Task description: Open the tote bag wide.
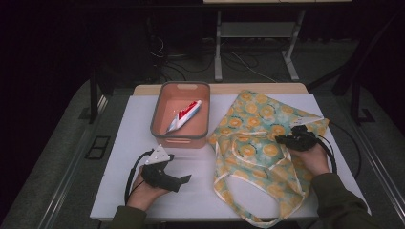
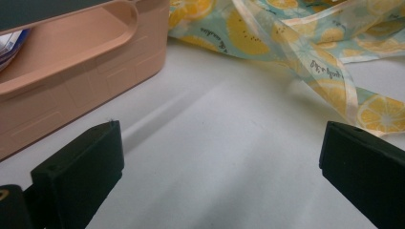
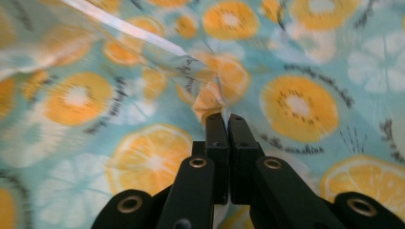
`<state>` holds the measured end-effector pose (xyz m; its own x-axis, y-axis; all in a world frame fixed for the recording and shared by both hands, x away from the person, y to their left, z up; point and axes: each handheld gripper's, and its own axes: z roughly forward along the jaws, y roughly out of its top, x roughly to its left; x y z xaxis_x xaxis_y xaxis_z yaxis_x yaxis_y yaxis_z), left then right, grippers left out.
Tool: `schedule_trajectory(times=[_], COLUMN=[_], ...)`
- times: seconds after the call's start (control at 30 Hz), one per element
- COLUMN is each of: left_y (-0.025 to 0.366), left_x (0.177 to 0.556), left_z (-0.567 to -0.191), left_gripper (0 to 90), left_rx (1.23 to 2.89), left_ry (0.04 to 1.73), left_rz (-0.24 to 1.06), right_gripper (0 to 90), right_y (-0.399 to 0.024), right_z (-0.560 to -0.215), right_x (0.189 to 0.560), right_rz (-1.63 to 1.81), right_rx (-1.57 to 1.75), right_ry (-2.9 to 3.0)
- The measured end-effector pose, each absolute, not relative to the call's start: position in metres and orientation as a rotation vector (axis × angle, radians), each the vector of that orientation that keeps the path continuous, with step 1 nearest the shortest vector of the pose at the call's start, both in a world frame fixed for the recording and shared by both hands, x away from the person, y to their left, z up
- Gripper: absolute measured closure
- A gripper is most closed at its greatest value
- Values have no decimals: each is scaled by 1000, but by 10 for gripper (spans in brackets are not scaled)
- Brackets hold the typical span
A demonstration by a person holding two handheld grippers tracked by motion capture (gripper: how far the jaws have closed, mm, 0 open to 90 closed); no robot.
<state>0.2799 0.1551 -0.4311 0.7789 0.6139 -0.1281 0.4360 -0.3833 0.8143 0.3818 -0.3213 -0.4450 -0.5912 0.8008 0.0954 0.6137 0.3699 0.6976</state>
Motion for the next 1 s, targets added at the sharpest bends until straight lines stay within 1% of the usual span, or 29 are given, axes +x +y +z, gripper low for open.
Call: schedule_trajectory(times=[0.1, 0.13, 0.17, 0.2, 0.23, 0.33, 0.43, 0.5, 0.63, 0.8, 1.0], left_y=[155, 155, 155, 155, 155, 155, 154, 154, 154, 154, 154], left_x=[280, 280, 280, 280, 280, 280, 280, 280, 279, 279, 279], left_z=[-432, -432, -432, -431, -431, -431, -432, -432, -431, -431, -431], left_gripper=[0, 0, 0, 0, 0, 0, 0, 0, 0, 0, 0], left_rx=[2036, 2037, 2037, 2039, 2039, 2039, 2040, 2041, 2038, 2041, 2040], left_ry=[785, 785, 784, 782, 780, 778, 779, 777, 777, 772, 774], left_rz=[236, 235, 235, 236, 235, 233, 230, 230, 232, 230, 228], right_gripper=[872, 837, 793, 727, 635, 479, 403, 381, 365, 365, 366], right_y=[-324, -325, -327, -329, -331, -334, -336, -336, -335, -325, -299], right_z=[-448, -448, -447, -446, -444, -435, -419, -408, -393, -378, -376], right_x=[382, 382, 382, 381, 381, 378, 372, 365, 352, 335, 315], right_rz=[1028, 1031, 1053, 1088, 1106, 1164, 1228, 1249, 1300, 1338, 1344], right_rx=[1279, 1296, 1308, 1311, 1320, 1321, 1295, 1251, 1205, 1127, 1005], right_ry=[2375, 2366, 2356, 2341, 2327, 2284, 2263, 2254, 2260, 2283, 2411])
